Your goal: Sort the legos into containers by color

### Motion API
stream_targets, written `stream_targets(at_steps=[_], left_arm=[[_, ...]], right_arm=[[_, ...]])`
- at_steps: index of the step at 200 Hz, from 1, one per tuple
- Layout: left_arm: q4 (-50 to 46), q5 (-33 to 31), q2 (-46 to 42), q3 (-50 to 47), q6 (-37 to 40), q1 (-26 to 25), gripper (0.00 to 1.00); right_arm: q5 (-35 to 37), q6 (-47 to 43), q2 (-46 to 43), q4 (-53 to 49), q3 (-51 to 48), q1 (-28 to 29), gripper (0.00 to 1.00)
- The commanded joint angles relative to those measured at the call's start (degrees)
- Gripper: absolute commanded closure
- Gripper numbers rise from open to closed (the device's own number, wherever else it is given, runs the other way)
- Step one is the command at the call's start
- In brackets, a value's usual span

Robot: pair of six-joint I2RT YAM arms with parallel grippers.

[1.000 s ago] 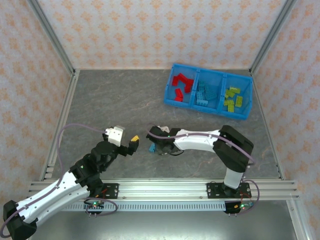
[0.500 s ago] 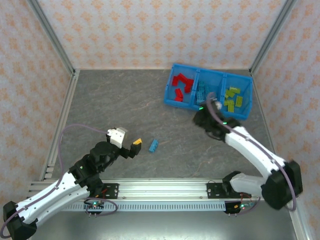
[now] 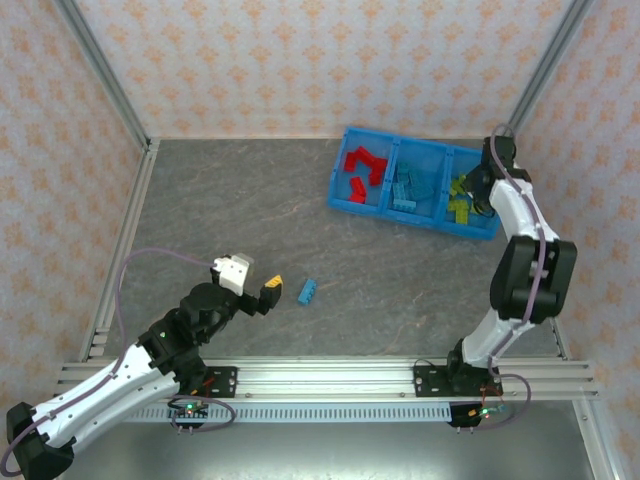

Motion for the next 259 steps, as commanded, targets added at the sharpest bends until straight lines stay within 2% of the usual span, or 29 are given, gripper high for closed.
stream_targets(at_steps=[1, 19, 41, 71, 89, 106, 132, 152, 170, 203, 227, 243, 259], left_arm=[[-0.14, -2.05, 0.30, 0.15, 0.01, 0.29, 0.00], [0.52, -2.79, 1.59, 0.16, -0.13, 0.31, 0.00], [0.82, -4.84, 3.92, 0.53, -0.60, 0.28, 0.00], [0.50, -6.86, 7.46, 1.47, -1.20, 0.29, 0.00], [0.29, -6.26, 8.65, 2.31, -1.42, 0.29, 0.00], [-0.42, -5.70, 8.53, 2.98, -1.32, 0.30, 0.00], [-0.85, -6.75, 5.98, 2.66, -1.05, 0.28, 0.00], [-1.70, -6.95, 3.56, 1.79, -1.10, 0.33, 0.00], [-3.20, -8.46, 1.85, 1.51, -0.90, 0.28, 0.00], [-3.53, -8.48, 0.41, 1.24, -0.58, 0.32, 0.00], [-3.57, -6.24, 0.10, 1.51, -0.59, 0.29, 0.00], [-3.57, -5.10, -0.53, 1.59, -0.67, 0.33, 0.00], [-3.72, -4.83, -1.45, 1.42, -0.75, 0.31, 0.00]], right_arm=[[-2.15, -0.08, -0.45, -4.53, 4.64, -0.19, 0.41], [-4.21, 1.23, -4.86, -2.60, 0.73, -0.17, 0.38], [-9.21, 2.72, -15.31, -0.52, -8.10, 0.65, 0.37], [-15.16, 0.62, -30.52, -0.01, -18.91, 6.95, 0.33], [-20.11, -1.18, -37.30, -2.10, -23.43, 14.59, 0.32], [-16.74, -1.18, -39.48, -4.72, -25.61, 26.97, 0.32], [-9.80, 6.14, -35.89, -4.86, -27.88, 45.11, 0.31], [-9.30, 15.46, -30.66, 7.08, -31.91, 55.90, 0.29], [-10.65, 20.87, -22.77, 16.27, -31.90, 62.00, 0.28], [-6.90, 18.87, -8.97, 10.86, -21.84, 67.32, 0.22], [-3.83, 19.43, -4.50, 11.54, -20.77, 67.86, 0.18], [-1.29, 19.70, -1.89, 11.69, -19.93, 67.86, 0.19], [-1.11, 19.18, 1.83, 10.61, -17.41, 67.81, 0.25]])
